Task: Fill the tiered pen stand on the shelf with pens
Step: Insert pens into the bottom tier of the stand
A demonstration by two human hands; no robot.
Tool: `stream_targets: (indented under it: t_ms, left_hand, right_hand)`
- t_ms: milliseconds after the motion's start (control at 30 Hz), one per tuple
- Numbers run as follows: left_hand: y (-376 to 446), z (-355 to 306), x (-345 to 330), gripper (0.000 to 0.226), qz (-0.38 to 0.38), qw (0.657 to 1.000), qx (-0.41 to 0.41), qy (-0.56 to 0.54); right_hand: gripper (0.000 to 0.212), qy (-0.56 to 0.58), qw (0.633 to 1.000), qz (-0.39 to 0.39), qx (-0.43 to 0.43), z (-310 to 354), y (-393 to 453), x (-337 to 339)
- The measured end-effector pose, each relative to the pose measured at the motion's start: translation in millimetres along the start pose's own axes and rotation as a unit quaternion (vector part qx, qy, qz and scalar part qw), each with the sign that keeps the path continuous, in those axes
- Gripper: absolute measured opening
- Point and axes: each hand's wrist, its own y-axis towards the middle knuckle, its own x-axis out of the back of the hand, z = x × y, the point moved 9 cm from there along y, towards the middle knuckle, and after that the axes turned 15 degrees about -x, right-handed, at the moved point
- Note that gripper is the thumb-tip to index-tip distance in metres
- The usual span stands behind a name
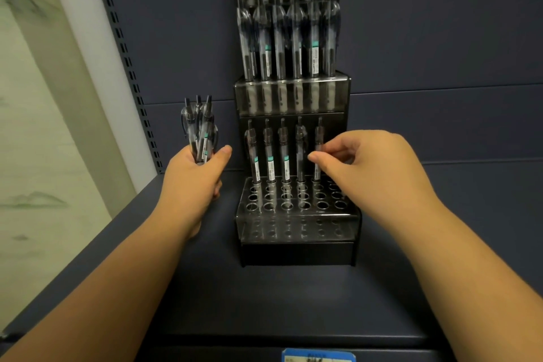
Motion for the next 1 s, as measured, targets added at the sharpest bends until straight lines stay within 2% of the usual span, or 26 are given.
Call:
stream_targets:
  t_ms: [167, 333, 400, 533, 667, 767, 867, 1000]
  left_hand:
    - [-2, -1, -1, 0.031, 0.000, 1.000, 0.014, -0.025]
    - [-4, -3, -1, 0.032, 0.002, 0.999, 0.023, -0.045]
    - [-3, -5, -2, 0.033, 0.000, 0.998, 0.023, -0.051]
    - [-5, -11, -3, 0.032, -0.002, 0.998, 0.015, -0.065]
    - [-7, -25, -1, 0.022, 0.002, 1.000, -0.021, -0.021]
    - [-9, -33, -1, 0.015, 0.016, 0.999, -0.046, -0.009]
    - [-8, -37, 1, 0.023, 0.020, 0.998, -0.061, -0.002]
    - [-6, -40, -5, 0.018, 0.041, 0.996, -0.079, -0.032]
  right_hand:
    - [0.019, 0.083, 0.993, -0.085, 0.026, 1, -6, 20]
    - [0.005, 0.118, 0.985, -0.108, 0.071, 20, -17, 21]
    - [0.003, 0.102, 0.985, -0.096, 0.096, 37, -22, 17]
    - [0.017, 0.026, 0.992, -0.020, 0.124, 81, -25, -7]
    - [0.028, -0.022, 0.990, 0.049, 0.134, 120, -21, -40]
    - [0.028, -0.027, 0.990, 0.038, 0.135, 135, -16, -54]
    - [0.031, 0.006, 0.994, 0.025, 0.109, 133, -12, -57]
    - [0.021, 0.048, 0.995, 0.028, 0.080, 126, -11, -59]
